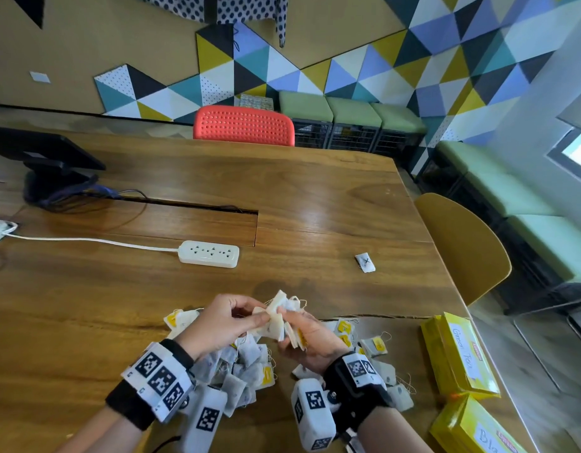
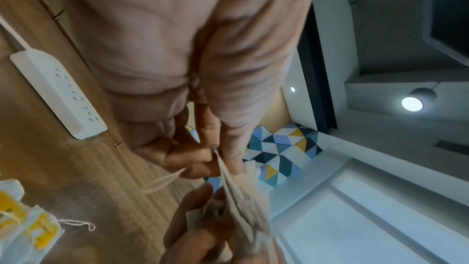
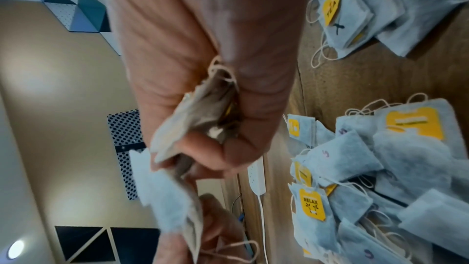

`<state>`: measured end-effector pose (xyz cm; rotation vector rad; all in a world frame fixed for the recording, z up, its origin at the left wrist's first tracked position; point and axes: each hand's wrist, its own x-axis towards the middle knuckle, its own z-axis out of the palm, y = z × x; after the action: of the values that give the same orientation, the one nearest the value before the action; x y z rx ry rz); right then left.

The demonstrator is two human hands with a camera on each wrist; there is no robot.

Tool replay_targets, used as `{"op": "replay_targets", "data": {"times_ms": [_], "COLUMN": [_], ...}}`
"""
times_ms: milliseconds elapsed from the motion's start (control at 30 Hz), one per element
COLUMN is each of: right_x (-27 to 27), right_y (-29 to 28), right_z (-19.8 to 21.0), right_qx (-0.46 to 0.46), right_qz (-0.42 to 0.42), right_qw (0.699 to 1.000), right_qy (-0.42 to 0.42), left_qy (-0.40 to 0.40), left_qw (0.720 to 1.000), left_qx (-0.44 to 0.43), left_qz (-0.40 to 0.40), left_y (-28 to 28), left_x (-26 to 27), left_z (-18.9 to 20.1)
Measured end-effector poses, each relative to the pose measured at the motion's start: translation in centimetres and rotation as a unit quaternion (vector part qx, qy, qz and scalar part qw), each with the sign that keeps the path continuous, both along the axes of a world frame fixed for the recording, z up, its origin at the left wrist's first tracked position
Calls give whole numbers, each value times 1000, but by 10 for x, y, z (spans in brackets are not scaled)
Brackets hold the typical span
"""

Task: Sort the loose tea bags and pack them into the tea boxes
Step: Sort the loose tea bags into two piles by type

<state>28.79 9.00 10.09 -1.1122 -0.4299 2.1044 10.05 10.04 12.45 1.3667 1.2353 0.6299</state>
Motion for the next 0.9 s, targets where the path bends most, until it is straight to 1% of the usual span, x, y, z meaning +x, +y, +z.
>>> {"op": "replay_targets", "data": {"times_ms": [67,167,267,300,367,433,500,600,667,767,833,900], "right_x": [2,12,28,33,45,55,63,71,73,71,66,61], "right_y": [2,5,5,5,0,-8,-16,-28,-34,-39,-40,-40], "right_z": [0,-10,-15,-15,-13,-14,-14,-20,-23,-24,-21,-18], "right_qx": [5,-41,-53,-50,-54,-57,-57,-65,-72,-73,-65,-65], "right_qz": [4,-29,-41,-49,-96,-143,-163,-172,-172,-167,-160,-159], "right_qw": [1000,995,993,992,987,979,974,971,970,973,978,981], "right_qy": [10,87,98,102,120,135,144,154,154,143,120,86], "left_qy": [-27,-73,-106,-113,-103,-71,-48,-63,-55,2,97,224], "left_qw": [999,993,984,981,980,986,992,994,995,997,995,974], "left_qx": [-25,-78,-116,-121,-113,-100,-91,-88,-83,-72,-34,19], "left_qz": [14,47,86,104,128,113,69,24,13,15,6,-26], "left_y": [3,5,7,8,8,8,6,6,6,7,7,6], "left_x": [-2,-6,-10,-11,-10,-7,-4,1,3,1,-5,-11], "left_z": [1,-3,-6,-6,-8,-10,-12,-14,-16,-18,-17,-15]}}
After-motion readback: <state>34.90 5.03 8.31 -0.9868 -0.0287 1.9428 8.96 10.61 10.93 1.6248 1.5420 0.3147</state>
